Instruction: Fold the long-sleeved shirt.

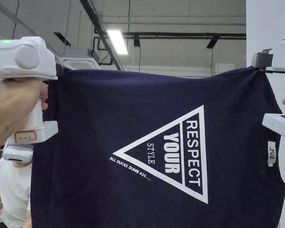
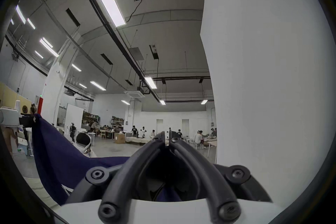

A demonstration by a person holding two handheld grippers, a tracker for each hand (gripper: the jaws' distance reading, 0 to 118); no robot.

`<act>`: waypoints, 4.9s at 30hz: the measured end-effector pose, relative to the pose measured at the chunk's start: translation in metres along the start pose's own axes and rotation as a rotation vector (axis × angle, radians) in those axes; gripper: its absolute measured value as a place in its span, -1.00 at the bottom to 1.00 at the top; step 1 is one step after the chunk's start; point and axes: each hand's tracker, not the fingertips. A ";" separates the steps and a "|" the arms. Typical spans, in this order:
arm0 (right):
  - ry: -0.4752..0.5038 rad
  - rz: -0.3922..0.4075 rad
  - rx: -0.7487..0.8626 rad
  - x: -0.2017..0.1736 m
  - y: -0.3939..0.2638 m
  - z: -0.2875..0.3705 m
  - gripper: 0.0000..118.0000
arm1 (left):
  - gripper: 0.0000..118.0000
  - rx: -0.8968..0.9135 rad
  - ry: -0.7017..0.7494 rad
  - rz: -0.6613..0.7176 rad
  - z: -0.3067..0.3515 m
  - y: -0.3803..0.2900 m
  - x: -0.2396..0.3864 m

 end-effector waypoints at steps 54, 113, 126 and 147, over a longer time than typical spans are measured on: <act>0.101 -0.070 -1.642 0.039 -0.547 0.662 -0.98 | -0.86 -1.513 -0.172 -0.196 0.558 -0.600 -0.144; 0.265 -0.140 -1.002 -0.110 -0.610 0.178 -0.95 | -0.95 -0.841 -0.180 -0.058 0.341 -0.600 0.004; 0.157 -0.162 -1.075 -0.087 -0.503 0.499 -0.95 | -0.95 -0.791 -0.253 -0.112 0.474 -0.539 -0.006; 0.113 -0.159 -1.090 -0.096 -0.515 0.603 0.99 | -0.95 -0.926 -0.197 -0.052 0.524 -0.580 -0.025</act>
